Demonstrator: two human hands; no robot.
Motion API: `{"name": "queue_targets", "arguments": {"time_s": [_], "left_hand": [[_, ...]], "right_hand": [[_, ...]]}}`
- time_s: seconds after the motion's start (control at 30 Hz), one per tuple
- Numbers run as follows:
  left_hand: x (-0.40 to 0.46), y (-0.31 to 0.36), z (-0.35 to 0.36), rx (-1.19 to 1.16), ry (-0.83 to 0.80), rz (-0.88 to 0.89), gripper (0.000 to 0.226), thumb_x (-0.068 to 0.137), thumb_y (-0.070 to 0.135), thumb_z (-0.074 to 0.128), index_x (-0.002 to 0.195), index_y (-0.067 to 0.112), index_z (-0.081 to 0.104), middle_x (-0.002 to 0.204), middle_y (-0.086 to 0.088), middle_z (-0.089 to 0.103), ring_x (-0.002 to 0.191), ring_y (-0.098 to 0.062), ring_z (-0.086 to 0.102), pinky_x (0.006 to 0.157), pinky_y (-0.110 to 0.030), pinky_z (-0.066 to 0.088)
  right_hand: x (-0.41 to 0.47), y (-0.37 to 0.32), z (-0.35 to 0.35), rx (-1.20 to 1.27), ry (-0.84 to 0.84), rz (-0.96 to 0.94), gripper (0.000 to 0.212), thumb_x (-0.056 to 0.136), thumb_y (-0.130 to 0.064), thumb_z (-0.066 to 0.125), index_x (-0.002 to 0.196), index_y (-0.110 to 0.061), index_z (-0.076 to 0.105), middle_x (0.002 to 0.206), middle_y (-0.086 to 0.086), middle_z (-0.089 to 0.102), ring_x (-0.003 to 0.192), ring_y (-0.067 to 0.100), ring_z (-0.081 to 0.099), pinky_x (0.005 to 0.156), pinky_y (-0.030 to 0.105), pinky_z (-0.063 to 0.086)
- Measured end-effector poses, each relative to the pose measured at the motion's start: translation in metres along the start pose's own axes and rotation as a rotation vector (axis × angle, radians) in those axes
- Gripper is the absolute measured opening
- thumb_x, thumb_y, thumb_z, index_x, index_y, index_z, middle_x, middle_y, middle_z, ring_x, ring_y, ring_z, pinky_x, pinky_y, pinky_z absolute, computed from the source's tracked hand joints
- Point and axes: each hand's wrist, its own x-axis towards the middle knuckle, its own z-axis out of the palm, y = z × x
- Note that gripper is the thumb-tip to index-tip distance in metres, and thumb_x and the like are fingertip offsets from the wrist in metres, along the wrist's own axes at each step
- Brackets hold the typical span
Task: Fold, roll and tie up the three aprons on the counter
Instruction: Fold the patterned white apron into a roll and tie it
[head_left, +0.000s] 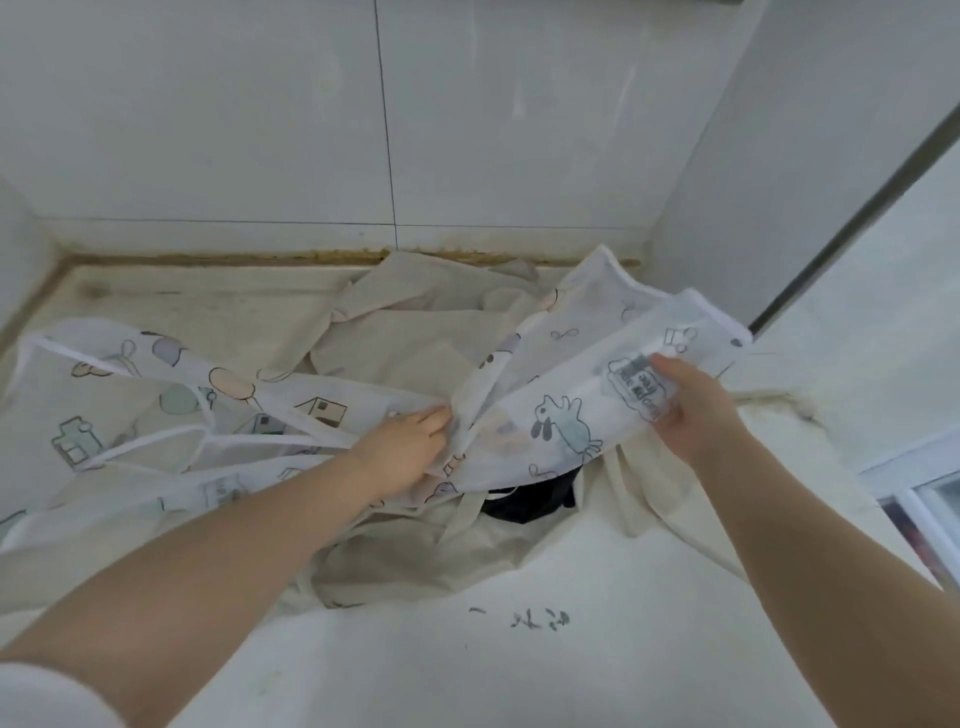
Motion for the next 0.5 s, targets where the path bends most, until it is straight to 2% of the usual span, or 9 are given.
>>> {"name": "queue_targets", "arguments": {"time_s": [0.07,0.1,0.13,0.2,0.27,0.3,0.33,0.4,0.5], "left_hand": [[0.000,0.003,0.006,-0.195,0.030,-0.060,0.050,0.094,0.008,0.043,0.142,0.009,0.027,0.149,-0.010,0.030,0.112,-0.027,0.052,0.089,-0.038,0.045],[-0.001,0.006,0.007,-0.317,0.019,-0.099,0.060,0.092,0.012,0.049,0.144,0.012,0.019,0.143,-0.011,0.039,0.104,-0.027,0.055,0.086,-0.036,0.046],[-0.003,0.009,0.007,-0.443,-0.002,-0.131,0.075,0.090,0.016,0.055,0.147,0.016,0.007,0.139,-0.013,0.043,0.100,-0.025,0.056,0.085,-0.034,0.046],[-0.004,0.015,0.001,-0.648,-0.077,-0.193,0.103,0.087,0.020,0.062,0.146,0.023,-0.022,0.144,-0.016,0.038,0.098,-0.022,0.056,0.086,-0.028,0.044],[-0.001,0.023,-0.003,-0.742,-0.098,-0.219,0.115,0.083,0.022,0.067,0.140,0.026,-0.033,0.151,-0.011,0.029,0.113,-0.022,0.054,0.093,-0.024,0.041],[0.003,0.027,-0.004,-0.777,-0.084,-0.227,0.119,0.080,0.024,0.070,0.140,0.026,-0.033,0.153,-0.007,0.025,0.124,-0.022,0.047,0.098,-0.023,0.038],[0.006,0.031,-0.006,-0.810,-0.059,-0.237,0.123,0.077,0.027,0.073,0.140,0.026,-0.033,0.155,-0.004,0.021,0.131,-0.022,0.040,0.103,-0.024,0.035],[0.014,0.037,-0.005,-0.840,0.021,-0.261,0.130,0.071,0.038,0.077,0.142,0.026,-0.031,0.155,-0.001,0.020,0.135,-0.021,0.034,0.109,-0.031,0.033],[0.029,0.044,-0.004,-0.819,0.097,-0.339,0.130,0.068,0.043,0.077,0.144,0.024,-0.027,0.140,-0.004,0.042,0.118,-0.024,0.050,0.097,-0.034,0.045]], "right_hand": [[-0.003,0.002,-0.015,0.013,-0.138,0.036,0.011,0.091,-0.008,0.051,0.088,-0.010,0.062,0.088,0.010,0.067,0.072,0.019,0.067,0.072,0.033,0.055],[-0.005,0.005,-0.023,-0.101,-0.100,0.085,0.009,0.091,-0.008,0.053,0.088,-0.007,0.062,0.085,0.011,0.064,0.067,0.018,0.066,0.066,0.029,0.054],[-0.006,0.010,-0.030,-0.277,-0.001,0.151,0.006,0.089,-0.007,0.058,0.093,-0.005,0.062,0.082,0.010,0.061,0.062,0.017,0.062,0.057,0.025,0.051],[-0.003,0.020,-0.040,-0.741,0.242,0.204,0.028,0.084,-0.011,0.067,0.109,-0.002,0.057,0.081,0.009,0.057,0.065,0.019,0.055,0.050,0.022,0.049],[-0.001,0.029,-0.041,-1.151,0.371,0.064,0.071,0.075,-0.028,0.075,0.133,-0.008,0.040,0.117,0.014,0.055,0.099,0.028,0.056,0.079,0.034,0.051],[-0.001,0.032,-0.040,-1.309,0.400,-0.068,0.090,0.071,-0.033,0.078,0.143,-0.015,0.026,0.140,0.015,0.039,0.123,0.032,0.044,0.098,0.041,0.042],[-0.005,0.035,-0.036,-1.436,0.371,-0.239,0.100,0.071,-0.035,0.077,0.148,-0.022,0.016,0.153,0.013,0.020,0.137,0.032,0.027,0.109,0.044,0.030],[-0.011,0.039,-0.020,-1.676,0.113,-0.570,0.094,0.079,-0.029,0.070,0.150,-0.028,0.009,0.158,0.009,0.001,0.144,0.031,0.007,0.116,0.044,0.014],[-0.010,0.041,0.001,-1.841,-0.269,-0.743,0.081,0.088,-0.015,0.057,0.151,-0.028,0.008,0.159,0.002,0.004,0.146,0.023,0.003,0.117,0.040,0.002]]}}
